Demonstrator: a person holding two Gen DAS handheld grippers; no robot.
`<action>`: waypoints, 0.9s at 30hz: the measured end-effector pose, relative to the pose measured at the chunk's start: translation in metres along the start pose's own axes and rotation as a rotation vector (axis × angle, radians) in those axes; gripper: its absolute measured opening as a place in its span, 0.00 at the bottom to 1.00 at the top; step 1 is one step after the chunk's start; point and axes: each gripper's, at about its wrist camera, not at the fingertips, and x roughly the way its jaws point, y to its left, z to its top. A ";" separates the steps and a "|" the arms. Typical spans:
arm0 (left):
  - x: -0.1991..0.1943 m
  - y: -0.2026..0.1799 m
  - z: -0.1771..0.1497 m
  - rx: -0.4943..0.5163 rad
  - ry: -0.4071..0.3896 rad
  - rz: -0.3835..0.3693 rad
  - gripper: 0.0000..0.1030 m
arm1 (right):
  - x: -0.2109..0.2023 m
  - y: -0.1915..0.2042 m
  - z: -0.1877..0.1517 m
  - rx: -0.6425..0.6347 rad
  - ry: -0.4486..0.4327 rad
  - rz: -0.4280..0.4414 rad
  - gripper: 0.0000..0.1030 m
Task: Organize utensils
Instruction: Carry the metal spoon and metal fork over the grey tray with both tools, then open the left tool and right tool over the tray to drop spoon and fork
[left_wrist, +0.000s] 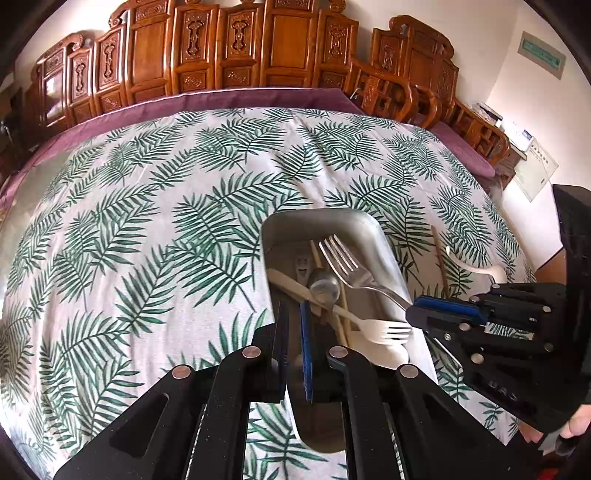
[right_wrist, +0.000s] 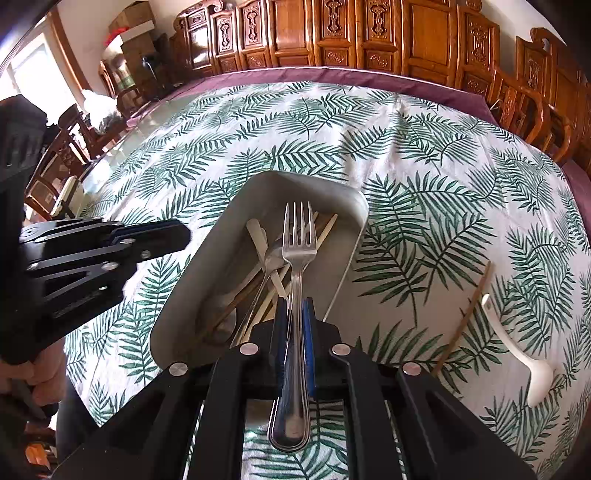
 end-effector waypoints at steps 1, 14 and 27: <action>-0.001 0.002 -0.001 -0.002 -0.001 0.003 0.05 | 0.003 0.002 0.001 0.001 0.006 0.001 0.10; -0.017 0.015 -0.008 -0.010 -0.014 0.026 0.05 | 0.025 0.016 0.015 0.008 0.033 0.013 0.12; -0.024 -0.018 -0.005 0.032 -0.027 0.008 0.13 | -0.027 -0.016 -0.007 -0.006 -0.064 0.037 0.12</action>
